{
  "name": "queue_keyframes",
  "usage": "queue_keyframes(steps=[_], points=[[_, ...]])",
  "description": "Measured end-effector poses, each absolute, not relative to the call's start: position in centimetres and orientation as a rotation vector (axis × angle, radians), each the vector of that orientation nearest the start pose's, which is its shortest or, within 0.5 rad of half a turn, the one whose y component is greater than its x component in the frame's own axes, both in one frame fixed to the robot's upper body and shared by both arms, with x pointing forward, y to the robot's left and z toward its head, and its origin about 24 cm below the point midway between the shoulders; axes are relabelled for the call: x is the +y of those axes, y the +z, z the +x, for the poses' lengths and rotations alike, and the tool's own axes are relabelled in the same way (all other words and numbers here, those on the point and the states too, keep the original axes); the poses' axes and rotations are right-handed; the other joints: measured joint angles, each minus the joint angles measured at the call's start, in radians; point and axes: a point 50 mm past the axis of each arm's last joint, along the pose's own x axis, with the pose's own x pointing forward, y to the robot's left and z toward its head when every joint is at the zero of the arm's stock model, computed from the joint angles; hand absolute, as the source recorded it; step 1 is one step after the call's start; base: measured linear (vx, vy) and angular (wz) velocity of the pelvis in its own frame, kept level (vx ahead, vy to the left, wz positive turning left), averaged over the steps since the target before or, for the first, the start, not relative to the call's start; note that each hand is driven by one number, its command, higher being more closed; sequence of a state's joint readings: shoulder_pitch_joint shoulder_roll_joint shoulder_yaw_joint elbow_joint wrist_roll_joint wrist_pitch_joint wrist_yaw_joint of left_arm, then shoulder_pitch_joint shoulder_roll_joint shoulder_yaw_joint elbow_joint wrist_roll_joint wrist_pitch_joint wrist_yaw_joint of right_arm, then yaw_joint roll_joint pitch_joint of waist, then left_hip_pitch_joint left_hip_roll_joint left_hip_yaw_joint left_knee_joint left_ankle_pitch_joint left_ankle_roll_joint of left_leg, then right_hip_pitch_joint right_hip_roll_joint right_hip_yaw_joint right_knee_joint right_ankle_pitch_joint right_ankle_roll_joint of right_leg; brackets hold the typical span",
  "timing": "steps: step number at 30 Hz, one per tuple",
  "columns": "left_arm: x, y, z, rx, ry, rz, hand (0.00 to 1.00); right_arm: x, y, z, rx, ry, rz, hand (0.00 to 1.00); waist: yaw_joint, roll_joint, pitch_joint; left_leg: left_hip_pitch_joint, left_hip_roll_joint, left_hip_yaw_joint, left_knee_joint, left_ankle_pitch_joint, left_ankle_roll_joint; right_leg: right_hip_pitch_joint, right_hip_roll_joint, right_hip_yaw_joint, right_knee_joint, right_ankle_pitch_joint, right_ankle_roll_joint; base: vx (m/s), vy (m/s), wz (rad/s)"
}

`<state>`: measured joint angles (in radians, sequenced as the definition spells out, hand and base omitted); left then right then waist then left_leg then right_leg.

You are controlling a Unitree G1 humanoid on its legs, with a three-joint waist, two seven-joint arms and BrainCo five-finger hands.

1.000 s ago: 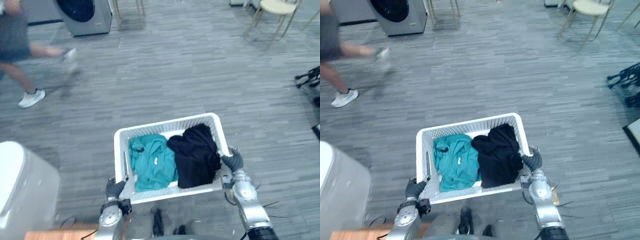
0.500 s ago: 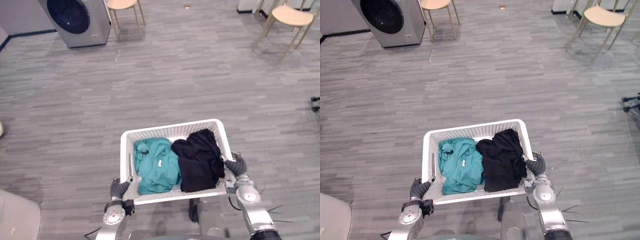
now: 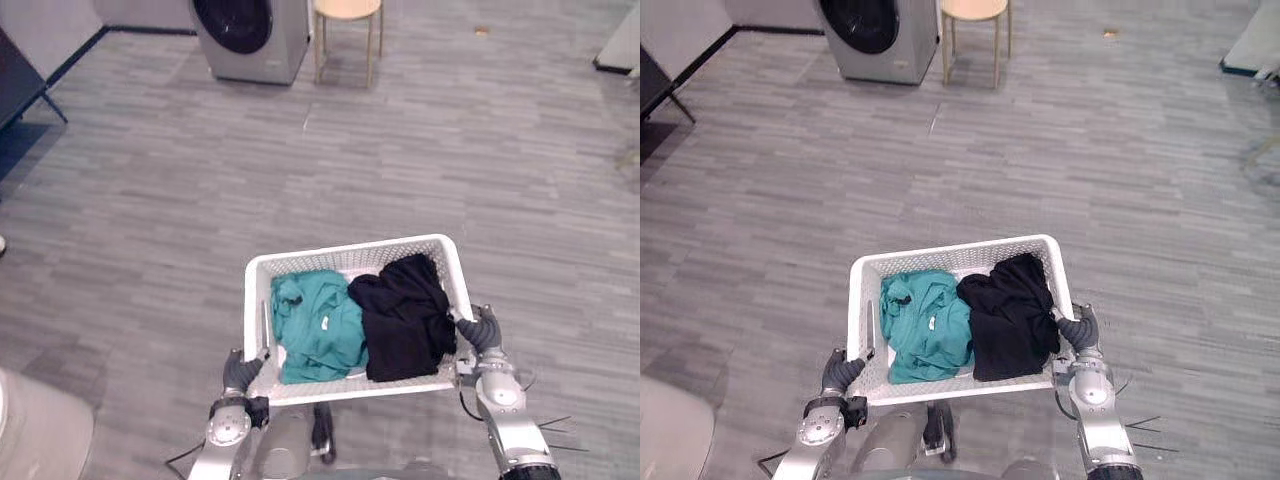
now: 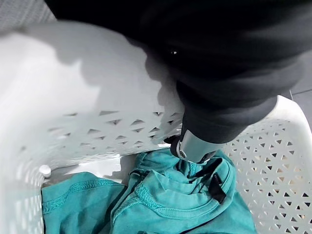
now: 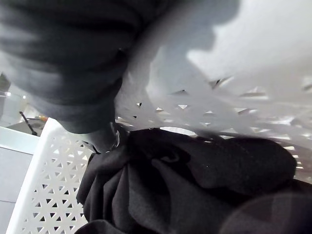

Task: Pick up the laundry basket with both hands and put the clothes into the washing machine.

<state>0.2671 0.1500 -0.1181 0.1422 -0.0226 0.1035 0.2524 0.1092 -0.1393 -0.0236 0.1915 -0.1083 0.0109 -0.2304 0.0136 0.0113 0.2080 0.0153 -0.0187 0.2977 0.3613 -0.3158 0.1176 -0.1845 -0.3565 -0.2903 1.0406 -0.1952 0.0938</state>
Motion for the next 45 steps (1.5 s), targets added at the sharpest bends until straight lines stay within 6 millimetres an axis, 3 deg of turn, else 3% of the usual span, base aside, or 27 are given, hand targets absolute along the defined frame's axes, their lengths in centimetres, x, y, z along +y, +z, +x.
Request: queue_keyframes(steps=[4,7,8,9,10,11,12,13,14,15,17,19,23,24,25,27,29,31,32,34,38,39,41,42,43,44,45], points=[[18.0,-4.9,18.4,0.470,0.171,0.202,1.00,-21.0,-1.6,21.8,0.263,-0.291,-0.279,1.00,-0.016,0.031,0.015,0.185,-0.014,-0.002,-0.178,0.001,-0.022,-0.189,0.136,-0.094,-0.389,-0.031,-0.060,0.52,0.073,-0.09],[17.9,-5.0,18.6,0.472,0.163,0.206,1.00,-21.2,-1.6,21.8,0.265,-0.293,-0.285,1.00,-0.061,0.025,0.022,0.323,-0.032,-0.012,-0.266,-0.028,-0.083,-0.253,0.235,-0.060,-0.861,0.182,-0.053,0.70,0.028,0.18],[17.9,-5.1,18.5,0.477,0.163,0.207,1.00,-21.2,-1.7,21.6,0.271,-0.292,-0.288,1.00,-0.064,0.019,0.019,0.359,-0.037,-0.017,-0.274,-0.038,-0.100,-0.263,0.242,-0.060,-0.883,0.198,-0.073,0.93,-0.050,0.22],[17.9,-5.3,18.1,0.489,0.158,0.208,1.00,-21.2,-2.0,21.1,0.288,-0.294,-0.291,1.00,-0.075,0.009,0.011,0.430,-0.042,-0.036,-0.277,-0.056,-0.131,-0.264,0.259,-0.048,-0.879,0.244,-0.159,1.01,-0.085,0.16],[17.1,-5.8,18.0,0.511,0.156,0.186,1.00,-21.7,-2.0,21.0,0.298,-0.297,-0.309,1.00,-0.085,0.057,-0.015,0.447,0.002,-0.047,-0.236,-0.061,-0.138,-0.298,0.277,-0.030,-0.760,0.355,-0.227,0.90,-0.089,0.08],[17.0,-5.9,17.9,0.514,0.154,0.187,1.00,-21.9,-2.0,21.0,0.299,-0.297,-0.320,1.00,-0.083,0.075,-0.025,0.429,0.024,-0.046,-0.173,-0.059,-0.140,-0.316,0.280,-0.034,-0.702,0.354,-0.226,0.72,-0.083,-0.19],[16.8,-5.9,18.1,0.511,0.151,0.190,1.00,-22.0,-1.8,21.1,0.293,-0.297,-0.327,1.00,-0.078,0.103,-0.026,0.373,0.073,-0.042,-0.009,-0.038,-0.163,-0.324,0.297,-0.041,-0.624,0.285,-0.211,0.88,-0.141,-0.27],[16.7,-5.8,18.3,0.505,0.150,0.191,1.00,-22.1,-1.5,21.3,0.283,-0.298,-0.330,1.00,-0.070,0.122,-0.016,0.231,0.159,-0.021,0.333,0.158,-0.182,-0.282,0.325,-0.039,-0.576,0.191,-0.208,0.85,-0.135,-0.25],[16.6,-5.9,18.3,0.510,0.148,0.189,1.00,-22.1,-1.5,21.3,0.286,-0.297,-0.326,1.00,-0.058,0.127,-0.011,0.175,0.208,-0.020,0.491,0.217,-0.175,-0.241,0.338,-0.039,-0.583,0.167,-0.198,0.97,-0.140,-0.07],[16.4,-6.2,18.3,0.520,0.137,0.189,1.00,-22.2,-1.3,21.2,0.286,-0.303,-0.329,1.00,-0.052,0.132,0.004,0.075,0.291,-0.023,0.762,0.197,-0.158,-0.136,0.362,-0.042,-0.607,0.123,-0.194,0.72,-0.071,0.00],[16.4,-6.0,18.4,0.511,0.137,0.186,1.00,-22.1,-0.5,21.1,0.250,-0.313,-0.329,1.00,-0.023,0.103,0.026,-0.071,0.330,-0.022,0.936,0.142,-0.084,0.058,0.367,-0.008,-0.686,0.067,-0.167,0.75,-0.032,-0.05],[16.5,-5.8,18.5,0.493,0.137,0.182,1.00,-22.0,0.2,21.2,0.215,-0.315,-0.327,1.00,-0.006,0.088,0.035,-0.180,0.319,-0.009,0.888,0.103,-0.071,0.167,0.357,0.020,-0.768,0.045,-0.155,0.59,0.070,-0.23],[16.4,-5.5,18.5,0.471,0.129,0.176,1.00,-22.3,0.4,21.5,0.206,-0.318,-0.334,1.00,0.014,0.063,0.045,-0.354,0.183,-0.039,0.233,0.116,-0.133,0.349,0.279,0.073,-0.899,-0.011,-0.063,0.62,0.184,-0.31],[16.4,-5.5,18.1,0.475,0.126,0.177,1.00,-22.4,0.1,21.4,0.219,-0.321,-0.337,1.00,0.021,0.078,0.039,-0.348,0.165,-0.064,-0.034,0.217,-0.198,0.403,0.275,0.099,-0.932,-0.037,-0.022,0.83,0.347,-0.70],[16.5,-5.8,17.7,0.493,0.129,0.183,1.00,-22.4,-0.5,21.3,0.243,-0.325,-0.339,1.00,0.037,0.073,0.030,-0.314,0.148,-0.054,-0.054,0.374,-0.155,0.456,0.254,0.143,-0.964,-0.052,0.004,0.86,0.369,-0.71],[16.8,-5.6,17.8,0.495,0.137,0.189,1.00,-22.1,-0.9,21.3,0.261,-0.327,-0.327,1.00,0.019,0.029,0.014,-0.364,0.111,-0.039,0.099,0.271,-0.036,0.478,0.199,0.169,-0.957,-0.032,0.031,0.77,0.343,-0.15],[16.6,-5.6,17.8,0.499,0.135,0.190,1.00,-22.2,-1.2,21.3,0.275,-0.329,-0.323,1.00,0.030,0.019,0.015,-0.350,0.107,-0.008,0.196,0.149,-0.018,0.424,0.161,0.216,-0.783,-0.030,0.054,0.63,0.323,-0.25],[17.0,-5.8,17.5,0.513,0.135,0.216,1.00,-21.9,-1.7,21.4,0.294,-0.320,-0.308,1.00,0.024,-0.007,0.020,-0.203,0.050,0.030,0.151,0.056,-0.019,0.237,0.067,0.237,-0.245,0.058,0.166,0.71,0.375,-0.37],[17.1,-5.8,17.5,0.513,0.135,0.223,1.00,-21.8,-2.0,21.2,0.309,-0.320,-0.302,1.00,0.021,-0.012,0.019,-0.154,0.031,0.031,0.123,0.047,-0.015,0.193,0.043,0.223,-0.115,0.060,0.141,0.61,0.219,-0.02],[17.4,-5.8,17.3,0.518,0.136,0.240,1.00,-21.6,-2.8,21.0,0.340,-0.316,-0.289,1.00,-0.002,0.003,0.013,0.022,-0.004,0.033,-0.020,0.042,-0.014,0.073,0.024,0.127,0.096,-0.015,0.006,0.64,0.184,-0.05],[17.8,-5.6,17.7,0.504,0.134,0.258,1.00,-21.3,-2.5,21.4,0.322,-0.301,-0.290,1.00,-0.017,0.041,0.009,0.227,0.001,0.030,-0.189,0.023,-0.065,-0.145,0.124,-0.046,-0.252,-0.082,-0.068,0.55,0.096,-0.08],[17.9,-5.6,17.7,0.504,0.134,0.260,1.00,-21.2,-2.5,21.5,0.321,-0.300,-0.289,1.00,-0.020,0.043,0.011,0.245,0.003,0.030,-0.198,0.016,-0.076,-0.169,0.154,-0.039,-0.353,-0.056,-0.072,0.58,0.008,0.08],[17.9,-5.6,17.7,0.507,0.133,0.264,1.00,-21.2,-2.6,21.3,0.329,-0.299,-0.287,1.00,-0.042,0.032,0.010,0.339,-0.015,0.015,-0.247,-0.015,-0.130,-0.195,0.244,0.008,-0.822,0.163,-0.071,0.63,-0.020,0.26],[17.9,-5.7,17.5,0.513,0.131,0.265,1.00,-21.2,-2.7,21.2,0.334,-0.299,-0.290,1.00,-0.050,0.027,0.009,0.371,-0.022,0.002,-0.259,-0.023,-0.143,-0.201,0.252,0.028,-0.854,0.213,-0.090,0.69,-0.047,0.42],[17.5,-6.2,17.3,0.534,0.123,0.256,1.00,-21.4,-2.8,21.0,0.342,-0.298,-0.301,1.00,-0.063,0.049,-0.004,0.415,-0.009,-0.023,-0.271,-0.030,-0.155,-0.196,0.268,0.060,-0.829,0.381,-0.137,0.74,-0.087,0.15],[16.9,-6.3,17.3,0.536,0.119,0.235,1.00,-21.9,-2.6,21.2,0.336,-0.299,-0.324,1.00,-0.057,0.102,-0.023,0.411,0.035,-0.030,-0.244,-0.029,-0.158,-0.225,0.293,0.060,-0.755,0.374,-0.150,0.76,-0.115,0.03],[16.8,-6.1,17.6,0.526,0.118,0.234,1.00,-22.0,-2.4,21.3,0.329,-0.301,-0.325,1.00,-0.053,0.113,-0.022,0.392,0.054,-0.040,-0.192,-0.023,-0.167,-0.236,0.299,0.058,-0.710,0.339,-0.157,0.72,-0.166,-0.08]])
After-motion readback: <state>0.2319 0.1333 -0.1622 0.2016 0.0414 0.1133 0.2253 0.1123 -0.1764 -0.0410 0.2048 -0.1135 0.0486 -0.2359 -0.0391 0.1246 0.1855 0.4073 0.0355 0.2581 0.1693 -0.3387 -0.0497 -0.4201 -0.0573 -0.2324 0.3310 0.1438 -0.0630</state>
